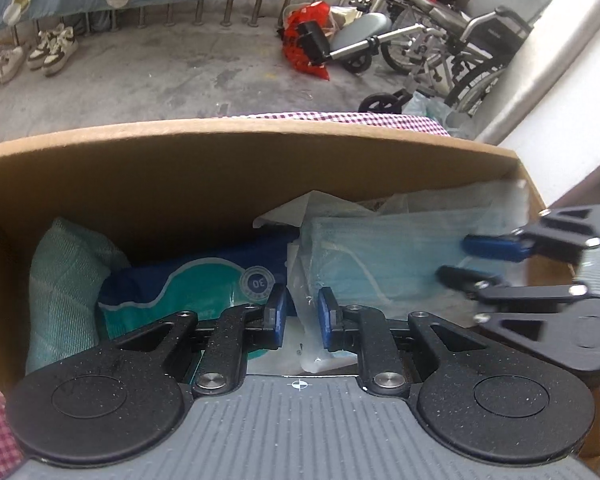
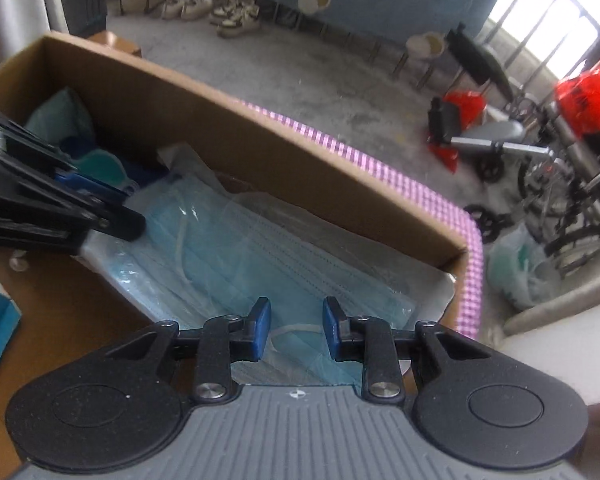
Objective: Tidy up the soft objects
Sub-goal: 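Lower the masks beside the wet-wipe pack and open the right gripper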
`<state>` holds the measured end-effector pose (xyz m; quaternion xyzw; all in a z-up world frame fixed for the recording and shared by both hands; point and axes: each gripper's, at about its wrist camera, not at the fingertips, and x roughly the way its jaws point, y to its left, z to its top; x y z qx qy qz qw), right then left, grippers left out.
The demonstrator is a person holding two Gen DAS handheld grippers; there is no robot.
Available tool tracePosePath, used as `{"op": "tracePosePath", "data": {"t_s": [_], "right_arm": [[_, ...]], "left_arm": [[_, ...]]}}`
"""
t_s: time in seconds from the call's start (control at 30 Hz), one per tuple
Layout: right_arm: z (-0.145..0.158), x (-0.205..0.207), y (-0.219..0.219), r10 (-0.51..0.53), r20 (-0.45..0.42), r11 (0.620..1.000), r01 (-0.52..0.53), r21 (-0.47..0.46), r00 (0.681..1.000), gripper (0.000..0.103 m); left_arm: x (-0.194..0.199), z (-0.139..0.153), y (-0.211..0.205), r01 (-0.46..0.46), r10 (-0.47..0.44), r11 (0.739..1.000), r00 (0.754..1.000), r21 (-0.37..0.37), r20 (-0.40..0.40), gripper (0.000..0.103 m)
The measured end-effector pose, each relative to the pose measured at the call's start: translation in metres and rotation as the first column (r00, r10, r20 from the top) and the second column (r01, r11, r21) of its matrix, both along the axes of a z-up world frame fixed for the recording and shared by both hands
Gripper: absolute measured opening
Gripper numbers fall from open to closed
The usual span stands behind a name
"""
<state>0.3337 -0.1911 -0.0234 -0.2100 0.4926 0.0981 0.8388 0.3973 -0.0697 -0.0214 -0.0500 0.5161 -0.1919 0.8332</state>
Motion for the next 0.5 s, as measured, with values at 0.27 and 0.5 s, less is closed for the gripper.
{"op": "tracePosePath", "data": {"t_s": [0.27,0.5], "right_arm": [[-0.014,0.028,-0.003,-0.029,-0.095,0.999,0.033,0.038,0.995,0.031],[-0.022,0.034,-0.016,-0.054,-0.146,0.995,0.066,0.077,0.988,0.031]], "left_arm": [[0.000,0.000,0.000,-0.012,0.012,1.000,1.000,-0.009,-0.012,0.020],[-0.009,0.023,0.015,-0.056,0.058,0.995,0.998,-0.086,0.015,0.056]]}}
